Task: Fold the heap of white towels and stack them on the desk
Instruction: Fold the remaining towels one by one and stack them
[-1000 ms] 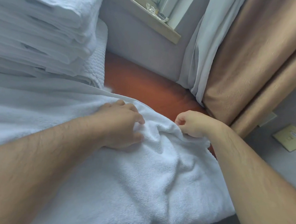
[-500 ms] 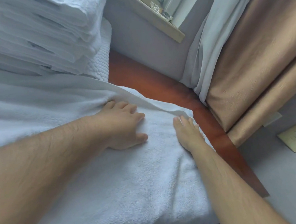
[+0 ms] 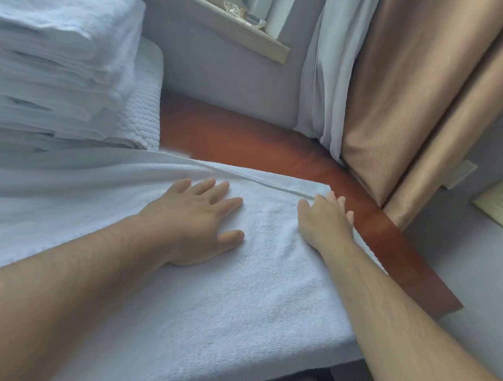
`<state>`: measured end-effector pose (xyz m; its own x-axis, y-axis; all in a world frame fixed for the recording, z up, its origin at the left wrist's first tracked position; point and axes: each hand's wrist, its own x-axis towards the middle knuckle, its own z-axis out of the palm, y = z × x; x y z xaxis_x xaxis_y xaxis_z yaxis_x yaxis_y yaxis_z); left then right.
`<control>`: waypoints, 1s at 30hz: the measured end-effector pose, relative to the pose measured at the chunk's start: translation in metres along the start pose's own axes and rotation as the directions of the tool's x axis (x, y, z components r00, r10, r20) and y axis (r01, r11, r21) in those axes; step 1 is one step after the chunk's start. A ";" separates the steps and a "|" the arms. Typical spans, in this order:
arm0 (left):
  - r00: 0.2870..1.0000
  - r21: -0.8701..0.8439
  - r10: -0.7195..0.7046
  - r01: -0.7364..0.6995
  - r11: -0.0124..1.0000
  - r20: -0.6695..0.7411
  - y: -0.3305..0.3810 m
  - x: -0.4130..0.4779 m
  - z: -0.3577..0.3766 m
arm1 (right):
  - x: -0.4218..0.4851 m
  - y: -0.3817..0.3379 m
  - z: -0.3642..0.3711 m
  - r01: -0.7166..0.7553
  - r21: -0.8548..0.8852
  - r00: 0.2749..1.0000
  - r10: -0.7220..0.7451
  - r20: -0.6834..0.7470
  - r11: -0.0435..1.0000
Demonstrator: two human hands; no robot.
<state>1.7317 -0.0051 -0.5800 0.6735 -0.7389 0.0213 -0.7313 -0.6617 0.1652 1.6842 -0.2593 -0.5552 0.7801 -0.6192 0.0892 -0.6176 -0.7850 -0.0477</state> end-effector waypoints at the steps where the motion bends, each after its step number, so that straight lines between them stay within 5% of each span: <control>1: 1.000 0.005 -0.002 0.002 1.000 0.005 0.000 0.000 0.000 | -0.003 -0.007 0.001 0.050 0.033 0.999 -0.050 0.000 0.998; 7: 0.999 0.023 -0.012 0.011 1.000 0.037 -0.002 0.001 -0.001 | -0.016 -0.016 0.014 0.125 0.103 0.978 -0.140 0.156 0.987; 22: 0.998 0.022 0.062 -0.063 0.998 0.028 0.037 0.061 0.004 | 0.026 0.044 0.013 0.023 0.070 0.984 -0.035 0.176 0.997; 30: 0.979 -0.083 -0.089 0.075 0.994 -0.184 0.035 0.023 -0.016 | 0.016 0.028 -0.009 -0.025 0.019 0.979 0.020 0.203 1.000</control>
<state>1.7230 -0.0431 -0.5575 0.7441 -0.6412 0.1876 -0.6675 -0.7023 0.2473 1.6780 -0.2910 -0.5462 0.7714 -0.6259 -0.1153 -0.6348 -0.7696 -0.0690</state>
